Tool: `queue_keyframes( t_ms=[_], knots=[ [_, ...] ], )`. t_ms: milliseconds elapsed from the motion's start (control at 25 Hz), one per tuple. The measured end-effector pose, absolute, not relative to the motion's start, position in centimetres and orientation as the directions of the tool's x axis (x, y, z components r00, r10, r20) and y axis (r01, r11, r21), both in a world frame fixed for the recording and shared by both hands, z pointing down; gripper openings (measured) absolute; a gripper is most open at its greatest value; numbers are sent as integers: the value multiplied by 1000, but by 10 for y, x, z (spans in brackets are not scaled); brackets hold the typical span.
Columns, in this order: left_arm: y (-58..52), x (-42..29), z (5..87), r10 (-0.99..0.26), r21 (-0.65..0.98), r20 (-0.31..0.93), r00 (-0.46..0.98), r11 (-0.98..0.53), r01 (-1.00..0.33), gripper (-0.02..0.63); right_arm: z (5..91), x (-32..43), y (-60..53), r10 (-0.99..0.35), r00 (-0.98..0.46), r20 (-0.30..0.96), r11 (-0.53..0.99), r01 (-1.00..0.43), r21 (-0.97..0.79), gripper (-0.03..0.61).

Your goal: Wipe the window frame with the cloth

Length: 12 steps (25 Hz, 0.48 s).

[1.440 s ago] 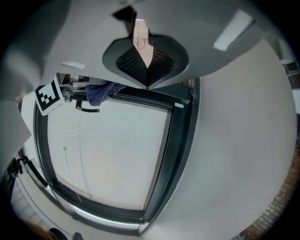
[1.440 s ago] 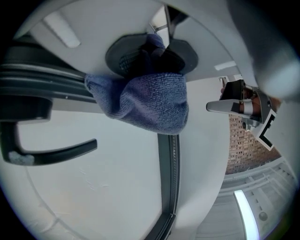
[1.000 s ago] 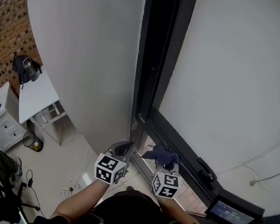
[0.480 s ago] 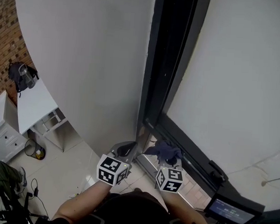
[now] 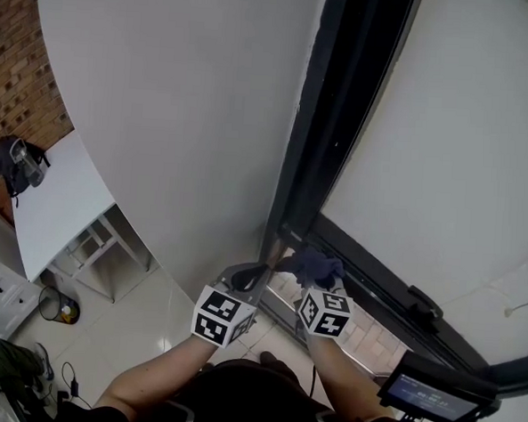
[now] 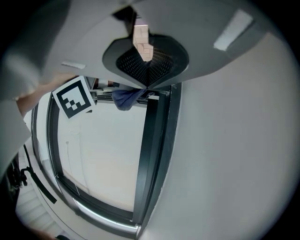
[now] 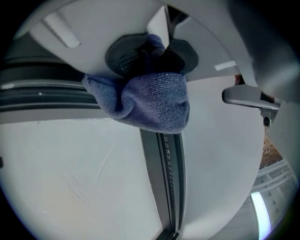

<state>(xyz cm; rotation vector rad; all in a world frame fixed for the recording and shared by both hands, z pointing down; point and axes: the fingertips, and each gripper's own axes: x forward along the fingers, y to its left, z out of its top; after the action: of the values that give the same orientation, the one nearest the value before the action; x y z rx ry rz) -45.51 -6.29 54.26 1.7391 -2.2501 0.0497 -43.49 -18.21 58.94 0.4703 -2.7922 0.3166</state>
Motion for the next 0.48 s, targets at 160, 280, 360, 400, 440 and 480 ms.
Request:
queue_keyframes(
  t_ms=[160, 280, 360, 400, 440, 480],
  knots=[
    [-66, -461, 541, -949, 130, 250, -192, 229, -965, -6, 589, -450, -177, -299, -901, 315, 923, -356, -143, 55],
    [-66, -463, 544, -951, 122, 260, -169, 206, -971, -6, 592, -458, -174, -302, -898, 321, 920, -363, -149, 57],
    [-66, -461, 546, -953, 118, 264, -148, 184, -976, -6, 594, -462, -174, -309, -895, 322, 916, -371, -154, 55],
    [-66, -460, 546, -955, 116, 264, -137, 172, -978, -6, 594, -463, -174, -314, -893, 323, 913, -377, -154, 55],
    [-66, -459, 546, -956, 115, 264, -126, 161, -980, -6, 594, -464, -174, -321, -889, 326, 911, -384, -151, 57],
    [-65, -458, 546, -958, 114, 264, -117, 151, -982, -6, 593, -465, -174, -328, -886, 328, 909, -391, -147, 55]
  ],
)
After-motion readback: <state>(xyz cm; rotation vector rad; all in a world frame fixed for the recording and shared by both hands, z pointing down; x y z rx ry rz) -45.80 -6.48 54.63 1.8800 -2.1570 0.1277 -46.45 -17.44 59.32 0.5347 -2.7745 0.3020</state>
